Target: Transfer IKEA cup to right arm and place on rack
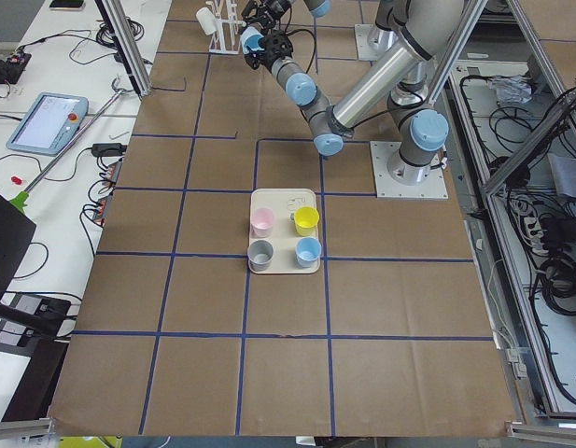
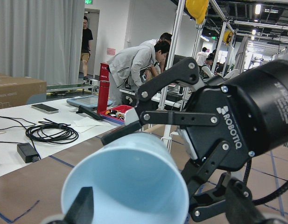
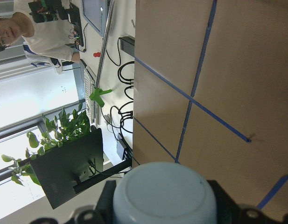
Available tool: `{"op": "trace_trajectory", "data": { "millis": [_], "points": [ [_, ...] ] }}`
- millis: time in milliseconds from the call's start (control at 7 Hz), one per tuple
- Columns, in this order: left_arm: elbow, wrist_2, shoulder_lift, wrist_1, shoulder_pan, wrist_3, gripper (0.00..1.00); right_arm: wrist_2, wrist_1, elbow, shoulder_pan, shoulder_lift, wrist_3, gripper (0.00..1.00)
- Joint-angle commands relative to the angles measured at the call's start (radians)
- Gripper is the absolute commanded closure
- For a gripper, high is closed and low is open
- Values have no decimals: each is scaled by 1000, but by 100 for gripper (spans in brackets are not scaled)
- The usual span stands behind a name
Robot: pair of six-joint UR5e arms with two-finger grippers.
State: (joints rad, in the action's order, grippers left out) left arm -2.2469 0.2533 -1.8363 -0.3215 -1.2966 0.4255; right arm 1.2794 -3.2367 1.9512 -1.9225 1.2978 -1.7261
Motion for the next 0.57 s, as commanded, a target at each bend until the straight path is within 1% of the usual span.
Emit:
{"op": "trace_trajectory", "data": {
  "millis": [0,143,286,429],
  "points": [
    [3,-6,5,-7,141,-36,1,0,0,-3,0,-2,2,91],
    [19,9,6,-7,152,-124,1,0,0,-6,11,-5,5,91],
    [108,70,-7,4,154,-252,1,0,-1,-8,39,-9,25,91],
    [181,178,-27,72,152,-301,1,-2,-2,-12,101,-6,72,91]
  ]
}}
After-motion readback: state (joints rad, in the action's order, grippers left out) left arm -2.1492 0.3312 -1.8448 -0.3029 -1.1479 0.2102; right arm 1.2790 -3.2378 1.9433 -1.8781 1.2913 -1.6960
